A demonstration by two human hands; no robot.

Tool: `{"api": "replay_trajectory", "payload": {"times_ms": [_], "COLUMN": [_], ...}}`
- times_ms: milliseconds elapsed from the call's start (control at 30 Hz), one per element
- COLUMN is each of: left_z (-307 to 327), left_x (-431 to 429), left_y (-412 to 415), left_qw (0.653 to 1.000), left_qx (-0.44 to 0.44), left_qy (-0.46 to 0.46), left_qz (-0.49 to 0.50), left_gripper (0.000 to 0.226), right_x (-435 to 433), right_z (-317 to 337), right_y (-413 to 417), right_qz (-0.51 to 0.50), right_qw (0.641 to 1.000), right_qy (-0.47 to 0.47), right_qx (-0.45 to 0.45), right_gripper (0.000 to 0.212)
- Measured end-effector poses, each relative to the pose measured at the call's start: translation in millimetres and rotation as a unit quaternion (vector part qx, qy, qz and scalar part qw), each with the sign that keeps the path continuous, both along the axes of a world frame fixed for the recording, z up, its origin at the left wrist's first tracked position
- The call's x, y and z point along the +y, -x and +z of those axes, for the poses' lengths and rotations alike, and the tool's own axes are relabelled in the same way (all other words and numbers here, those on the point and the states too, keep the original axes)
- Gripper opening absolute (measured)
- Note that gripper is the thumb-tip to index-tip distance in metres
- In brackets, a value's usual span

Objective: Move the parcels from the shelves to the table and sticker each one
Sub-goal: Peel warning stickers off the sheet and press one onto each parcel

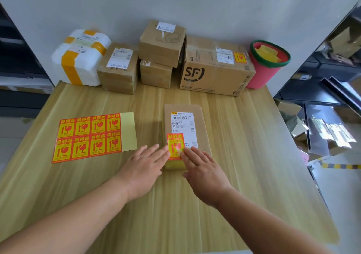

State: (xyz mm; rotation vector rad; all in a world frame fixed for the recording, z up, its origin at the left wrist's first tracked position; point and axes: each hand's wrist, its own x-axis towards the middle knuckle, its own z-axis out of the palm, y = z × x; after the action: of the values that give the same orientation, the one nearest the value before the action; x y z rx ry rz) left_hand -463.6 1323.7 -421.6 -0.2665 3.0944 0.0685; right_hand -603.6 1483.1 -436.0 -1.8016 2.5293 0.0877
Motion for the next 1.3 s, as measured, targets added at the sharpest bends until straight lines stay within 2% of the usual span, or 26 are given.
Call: {"api": "replay_trajectory", "payload": {"times_ms": [100,133,200,267,400,533,667,767,867,900,933,1000,1033,1133,1300], "left_z": [10,12,11,12,10,8,8,9,-4,-6,-9,-11,-10,-1,9], "left_x": [-3,-4,-11,-15,-16,-10,-3,3,6,8,10,16,20,31,52], "left_y": [9,14,23,32,32,21,20,28,41,45,50,61,66,86,128], "left_qw": [1.0,1.0,0.996,0.994,0.992,0.992,0.981,0.931,0.842,0.821,0.813,0.817,0.82,0.822,0.822], "left_qx": [0.006,-0.012,-0.05,-0.079,-0.097,-0.084,-0.085,-0.078,-0.065,-0.055,-0.044,-0.013,-0.001,0.011,0.023], "left_qy": [0.009,-0.014,-0.054,-0.044,-0.055,-0.077,-0.138,-0.272,-0.417,-0.447,-0.459,-0.455,-0.451,-0.453,-0.469], "left_qz": [0.017,0.023,0.045,0.055,0.056,0.057,0.105,0.231,0.336,0.35,0.355,0.353,0.353,0.345,0.323], "left_gripper": [0.051,0.052,0.058,0.061,0.061,0.063,0.075,0.102,0.115,0.109,0.095,0.057,0.049,0.039,0.039], "right_x": [-10,-17,-32,-41,-35,-15,-9,-8,-6,-6,-6,-4,-3,6,32], "right_z": [4,6,14,19,13,5,3,5,6,7,7,7,10,18,25], "right_y": [4,7,10,14,13,9,10,23,38,43,49,58,64,82,119], "right_qz": [-0.012,-0.018,-0.03,-0.041,-0.059,-0.078,-0.096,-0.186,-0.293,-0.311,-0.318,-0.315,-0.31,-0.305,-0.323], "right_qw": [1.0,1.0,0.999,0.996,0.993,0.995,0.992,0.966,0.897,0.876,0.86,0.846,0.844,0.839,0.834], "right_qy": [0.003,0.012,0.006,-0.024,-0.042,-0.009,0.041,0.043,0.06,0.063,0.062,0.076,0.085,0.098,0.112], "right_qx": [-0.012,-0.01,-0.033,-0.072,-0.09,-0.065,-0.069,-0.174,-0.325,-0.364,-0.395,-0.423,-0.43,-0.44,-0.433], "right_gripper": [0.055,0.056,0.065,0.075,0.082,0.062,0.066,0.095,0.113,0.108,0.093,0.057,0.052,0.051,0.046]}}
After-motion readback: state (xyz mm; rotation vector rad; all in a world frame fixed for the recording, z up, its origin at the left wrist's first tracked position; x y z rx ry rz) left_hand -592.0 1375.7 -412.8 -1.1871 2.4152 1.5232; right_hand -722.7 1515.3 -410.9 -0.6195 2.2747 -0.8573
